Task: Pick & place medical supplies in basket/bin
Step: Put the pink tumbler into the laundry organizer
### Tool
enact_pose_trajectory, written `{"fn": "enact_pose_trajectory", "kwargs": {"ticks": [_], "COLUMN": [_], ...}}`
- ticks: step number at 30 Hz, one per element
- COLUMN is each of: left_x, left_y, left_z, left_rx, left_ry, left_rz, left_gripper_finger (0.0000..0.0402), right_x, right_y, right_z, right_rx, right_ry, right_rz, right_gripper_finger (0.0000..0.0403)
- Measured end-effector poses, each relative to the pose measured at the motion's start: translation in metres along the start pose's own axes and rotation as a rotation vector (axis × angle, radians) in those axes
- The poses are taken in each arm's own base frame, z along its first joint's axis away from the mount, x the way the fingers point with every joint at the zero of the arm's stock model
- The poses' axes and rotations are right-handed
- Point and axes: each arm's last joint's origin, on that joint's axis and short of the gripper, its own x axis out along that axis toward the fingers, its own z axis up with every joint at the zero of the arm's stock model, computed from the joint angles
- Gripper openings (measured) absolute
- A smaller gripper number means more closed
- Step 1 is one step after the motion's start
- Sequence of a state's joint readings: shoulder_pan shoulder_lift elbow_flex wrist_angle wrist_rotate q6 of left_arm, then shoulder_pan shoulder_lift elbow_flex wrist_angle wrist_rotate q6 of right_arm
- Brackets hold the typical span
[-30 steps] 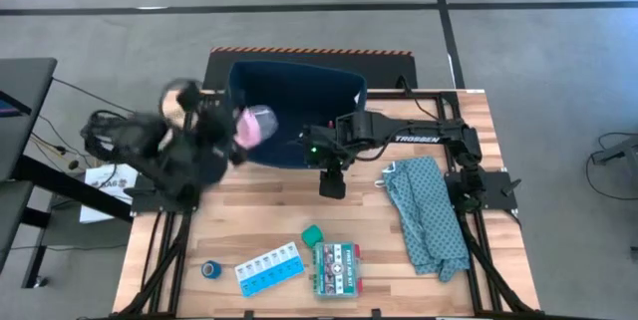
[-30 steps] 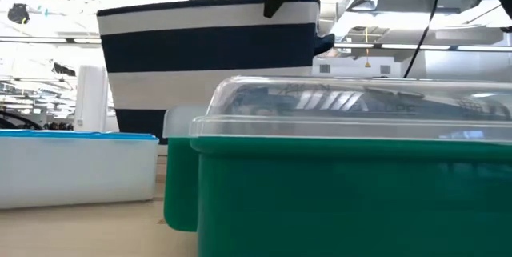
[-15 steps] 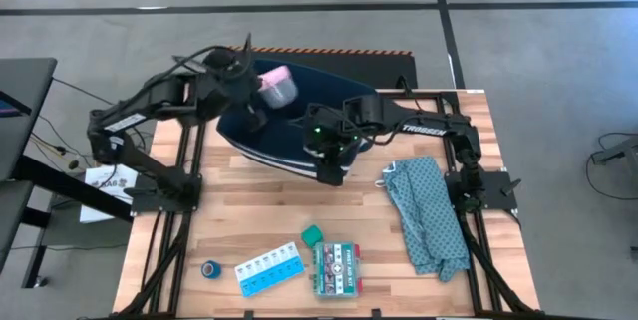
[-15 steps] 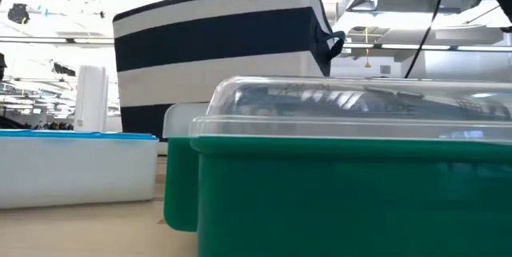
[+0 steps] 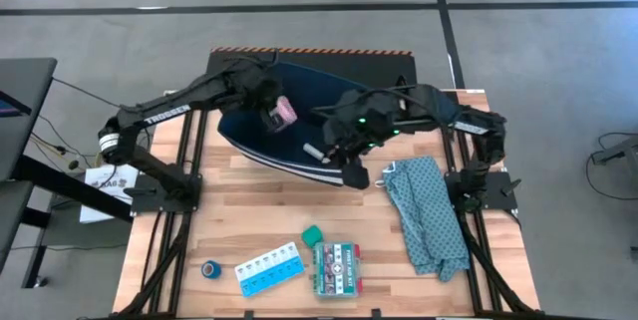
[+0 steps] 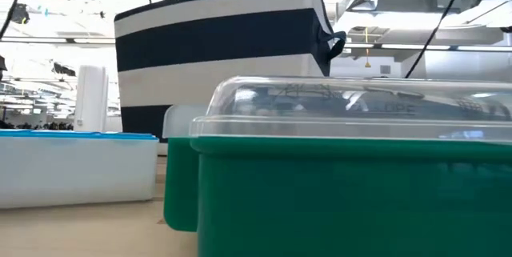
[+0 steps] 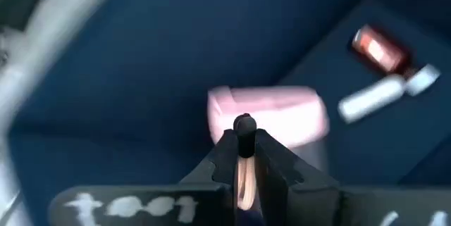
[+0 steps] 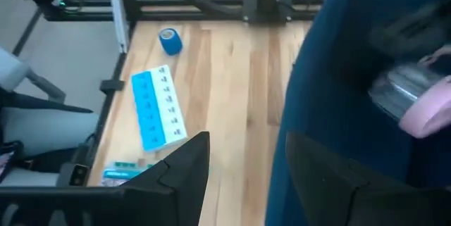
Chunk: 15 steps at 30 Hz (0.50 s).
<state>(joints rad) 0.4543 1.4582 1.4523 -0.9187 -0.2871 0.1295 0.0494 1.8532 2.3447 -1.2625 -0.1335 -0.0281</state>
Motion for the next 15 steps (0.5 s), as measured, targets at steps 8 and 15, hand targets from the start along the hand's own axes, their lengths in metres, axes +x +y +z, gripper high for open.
{"fn": "enact_pose_trajectory", "kwargs": {"ticks": [8, 15], "left_x": [0.043, 0.055], "left_y": [0.008, 0.006], "left_z": [-0.030, -0.041], "left_rx": [-0.015, -0.021], "left_ry": [0.064, 0.102], "left_rz": [-0.050, -0.089], "left_gripper_finger": [0.0017, 0.0024], "right_x": [-0.012, -0.002], "right_y": [0.021, 0.021], "right_z": [0.000, -0.002], "right_rx": [-0.041, -0.039], "right_ry": [-0.027, 0.012], "right_rz": [0.039, 0.039], "right_gripper_finger": [0.0182, 0.0181]}}
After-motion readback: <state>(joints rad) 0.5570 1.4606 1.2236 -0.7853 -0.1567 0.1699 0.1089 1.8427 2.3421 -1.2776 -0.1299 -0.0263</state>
